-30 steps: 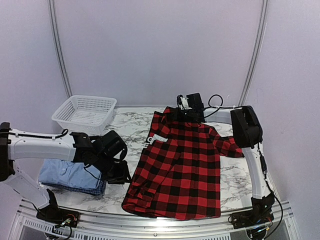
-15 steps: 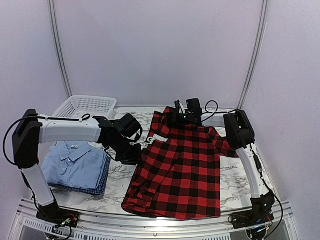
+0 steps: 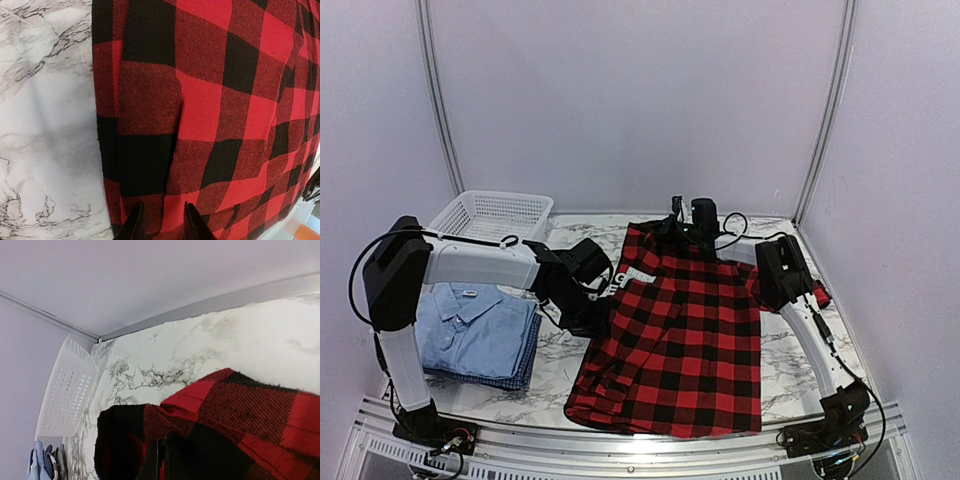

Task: Fold and stack the long sleeve shirts
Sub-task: Adjust the 1/3-folded shirt at the center of the board.

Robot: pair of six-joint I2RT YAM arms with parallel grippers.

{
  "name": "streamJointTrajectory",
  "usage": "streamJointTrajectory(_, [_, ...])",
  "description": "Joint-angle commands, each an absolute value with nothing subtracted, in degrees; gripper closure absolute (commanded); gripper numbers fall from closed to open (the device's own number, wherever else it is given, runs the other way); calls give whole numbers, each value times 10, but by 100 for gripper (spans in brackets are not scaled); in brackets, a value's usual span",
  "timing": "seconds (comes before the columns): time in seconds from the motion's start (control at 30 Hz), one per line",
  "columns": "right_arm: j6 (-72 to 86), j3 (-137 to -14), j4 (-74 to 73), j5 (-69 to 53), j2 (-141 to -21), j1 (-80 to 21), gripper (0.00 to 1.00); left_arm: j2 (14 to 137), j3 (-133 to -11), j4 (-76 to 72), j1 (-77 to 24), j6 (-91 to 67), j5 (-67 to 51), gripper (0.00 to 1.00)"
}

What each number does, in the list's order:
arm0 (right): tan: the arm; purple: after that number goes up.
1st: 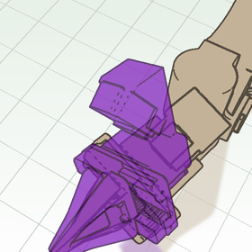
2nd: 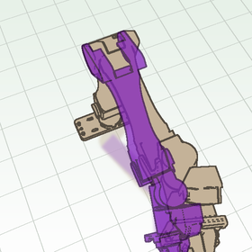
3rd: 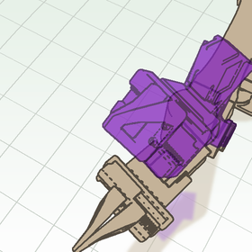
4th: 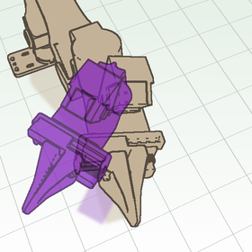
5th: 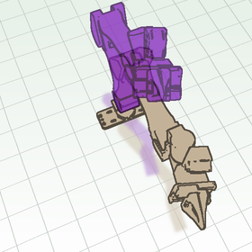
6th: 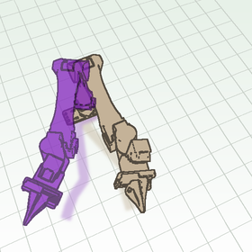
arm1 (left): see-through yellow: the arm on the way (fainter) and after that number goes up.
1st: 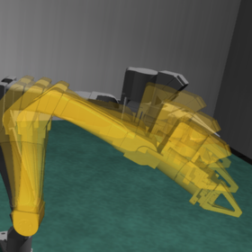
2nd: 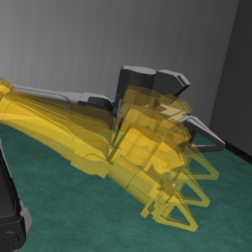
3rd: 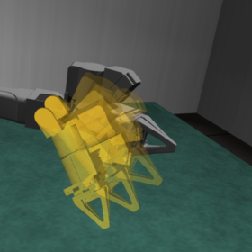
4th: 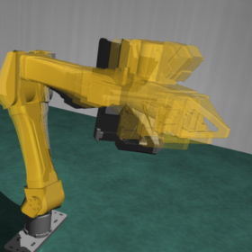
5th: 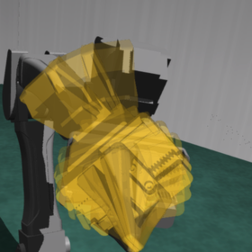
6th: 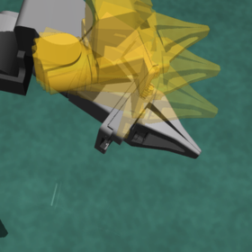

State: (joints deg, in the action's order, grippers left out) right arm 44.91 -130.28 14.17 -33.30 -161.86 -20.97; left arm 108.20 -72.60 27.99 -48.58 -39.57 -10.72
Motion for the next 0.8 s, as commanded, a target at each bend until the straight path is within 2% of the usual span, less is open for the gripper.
streamJointTrajectory(0.0, [483, -1341, 167, -316, -1645, -199, 100, 1092, -730, 264, -482, -393, -121, 72])
streamJointTrajectory(0.3, [433, -1332, 129, -387, -1572, -195, 100, 1093, -740, 253, -482, -396, -120, 73])
streamJointTrajectory(0.4, [394, -1323, 86, -390, -1529, -195, 95, 1095, -746, 248, -482, -395, -119, 73])
streamJointTrajectory(0.57, [348, -1250, 45, -362, -1463, -191, 94, 1099, -761, 245, -481, -393, -116, 73])
streamJointTrajectory(0.77, [344, -1192, 49, -362, -1456, -157, 97, 1105, -785, 243, -479, -395, -108, 73])
